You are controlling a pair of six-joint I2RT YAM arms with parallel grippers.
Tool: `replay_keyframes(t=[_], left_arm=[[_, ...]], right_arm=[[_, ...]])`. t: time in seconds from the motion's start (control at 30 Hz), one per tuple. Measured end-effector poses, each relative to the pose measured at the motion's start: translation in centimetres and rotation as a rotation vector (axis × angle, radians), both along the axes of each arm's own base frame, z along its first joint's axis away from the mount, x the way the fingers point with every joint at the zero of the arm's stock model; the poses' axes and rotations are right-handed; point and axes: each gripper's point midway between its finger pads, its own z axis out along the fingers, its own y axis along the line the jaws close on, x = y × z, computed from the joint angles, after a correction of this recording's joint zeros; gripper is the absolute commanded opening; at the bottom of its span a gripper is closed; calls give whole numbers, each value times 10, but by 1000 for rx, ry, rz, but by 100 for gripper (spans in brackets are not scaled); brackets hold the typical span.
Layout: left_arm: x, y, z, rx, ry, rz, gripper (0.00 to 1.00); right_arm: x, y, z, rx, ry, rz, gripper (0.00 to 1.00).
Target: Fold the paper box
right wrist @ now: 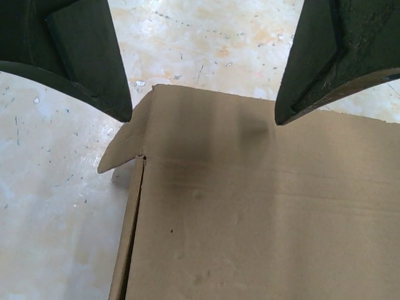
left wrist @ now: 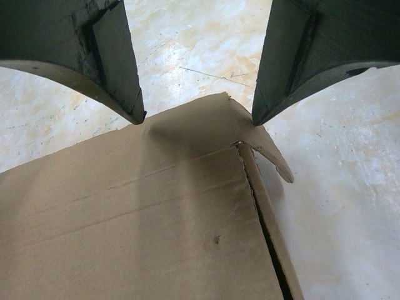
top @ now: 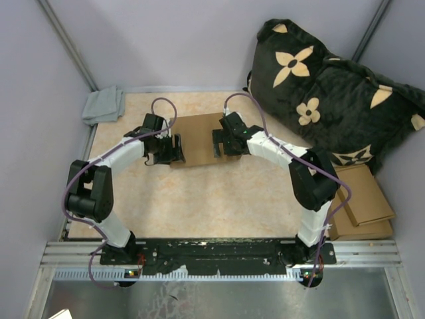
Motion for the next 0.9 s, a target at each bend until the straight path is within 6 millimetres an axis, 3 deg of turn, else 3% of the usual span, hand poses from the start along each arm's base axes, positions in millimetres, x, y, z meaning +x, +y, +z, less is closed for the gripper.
replay_keyframes(t=[0.5,0.9], left_arm=[[3,-4,2,-22,-11,3,73],[-3,-7,0,-45,15,-7,64]], right_arm=[[3,9,-11,22,11,24,92],[-3,7,-15,28,39,30,85]])
